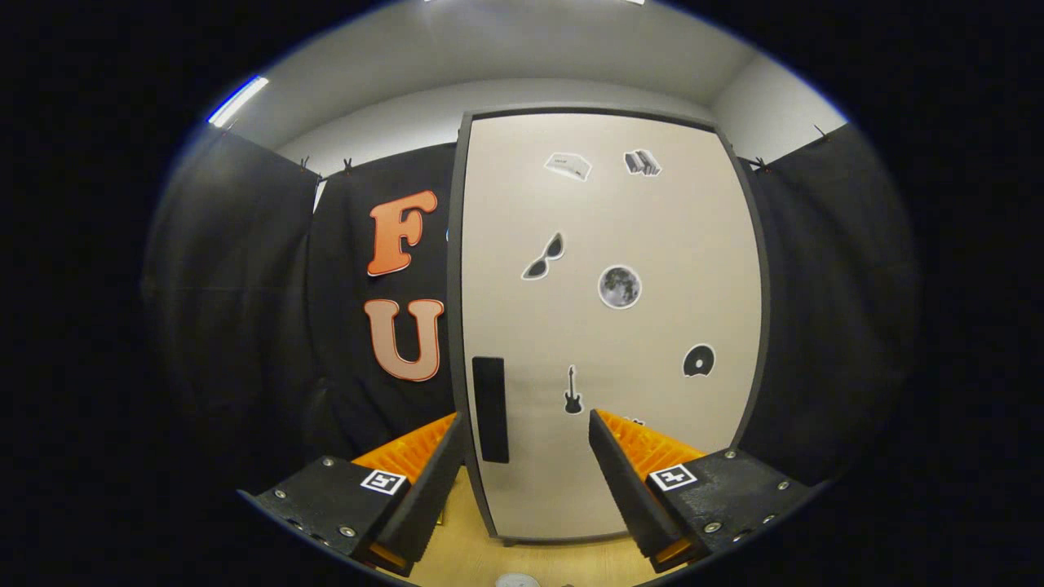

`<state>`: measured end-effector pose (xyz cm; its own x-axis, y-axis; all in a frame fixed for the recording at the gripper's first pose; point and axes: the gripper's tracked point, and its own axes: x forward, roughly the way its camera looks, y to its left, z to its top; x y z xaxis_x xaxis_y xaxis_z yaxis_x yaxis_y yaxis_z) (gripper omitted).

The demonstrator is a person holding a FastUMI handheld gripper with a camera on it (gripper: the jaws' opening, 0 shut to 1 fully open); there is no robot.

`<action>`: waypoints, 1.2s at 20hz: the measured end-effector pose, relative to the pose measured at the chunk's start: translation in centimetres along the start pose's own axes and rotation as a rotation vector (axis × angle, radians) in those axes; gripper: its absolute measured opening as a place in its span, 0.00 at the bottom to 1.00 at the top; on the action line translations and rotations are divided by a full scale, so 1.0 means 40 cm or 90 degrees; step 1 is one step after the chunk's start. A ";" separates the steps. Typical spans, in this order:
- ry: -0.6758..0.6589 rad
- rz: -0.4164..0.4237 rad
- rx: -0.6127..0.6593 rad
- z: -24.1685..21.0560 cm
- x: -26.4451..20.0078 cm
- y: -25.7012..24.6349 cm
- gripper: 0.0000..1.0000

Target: Open the shoe cabinet door, grab the shoes and put them into the shoe cabinet, then close the shoe cabinet door.

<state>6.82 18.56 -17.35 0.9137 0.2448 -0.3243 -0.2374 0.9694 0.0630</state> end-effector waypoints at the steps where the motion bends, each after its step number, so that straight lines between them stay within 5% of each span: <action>1: 0.015 -0.001 0.003 -0.017 0.027 0.011 0.92; 9: 0.071 -0.043 0.017 -0.116 0.207 0.052 0.69; 12: 0.097 -0.043 0.061 -0.154 0.234 0.061 0.50; 20: 0.095 -0.047 0.062 -0.161 0.210 0.062 0.24; 24: 0.089 -0.015 0.059 -0.154 0.138 0.059 0.20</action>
<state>9.25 22.09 -24.81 0.8626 0.2230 -0.4540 -0.1792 0.9741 0.1381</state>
